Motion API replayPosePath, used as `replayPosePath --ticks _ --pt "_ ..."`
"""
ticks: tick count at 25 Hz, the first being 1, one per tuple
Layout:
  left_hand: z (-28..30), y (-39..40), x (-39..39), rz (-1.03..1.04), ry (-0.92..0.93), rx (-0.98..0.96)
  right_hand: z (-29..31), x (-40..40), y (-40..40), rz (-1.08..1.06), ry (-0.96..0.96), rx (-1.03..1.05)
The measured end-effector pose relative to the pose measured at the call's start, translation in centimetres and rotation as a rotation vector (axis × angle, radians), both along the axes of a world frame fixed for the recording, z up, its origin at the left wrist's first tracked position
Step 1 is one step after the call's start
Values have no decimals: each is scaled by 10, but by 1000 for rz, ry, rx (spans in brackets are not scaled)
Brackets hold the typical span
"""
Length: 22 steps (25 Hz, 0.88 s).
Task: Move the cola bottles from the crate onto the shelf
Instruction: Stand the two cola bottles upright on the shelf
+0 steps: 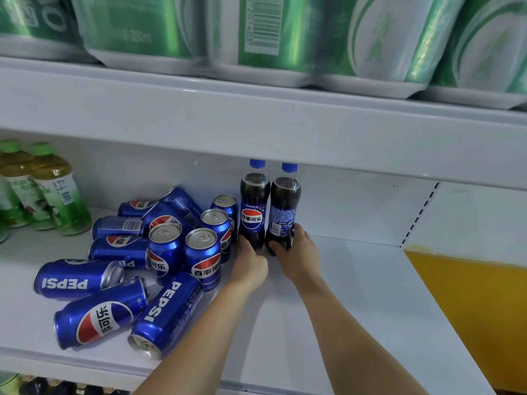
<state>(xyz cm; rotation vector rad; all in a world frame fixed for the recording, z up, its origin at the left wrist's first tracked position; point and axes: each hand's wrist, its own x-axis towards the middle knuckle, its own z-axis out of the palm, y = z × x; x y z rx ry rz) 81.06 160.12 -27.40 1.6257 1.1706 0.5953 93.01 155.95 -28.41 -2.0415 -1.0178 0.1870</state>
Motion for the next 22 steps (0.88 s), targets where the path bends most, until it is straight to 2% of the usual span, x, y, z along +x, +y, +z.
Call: replayPosePath --ticks 6,13,22 --pt "-2 0 -4 -11 1 27 1 1 -3 34 24 -11" --pt "-4 -9 -10 74 -43 123 7 5 -24 66 45 -31" --pt "22 -38 -12 55 -355 277 36 4 -74 -48 53 220"
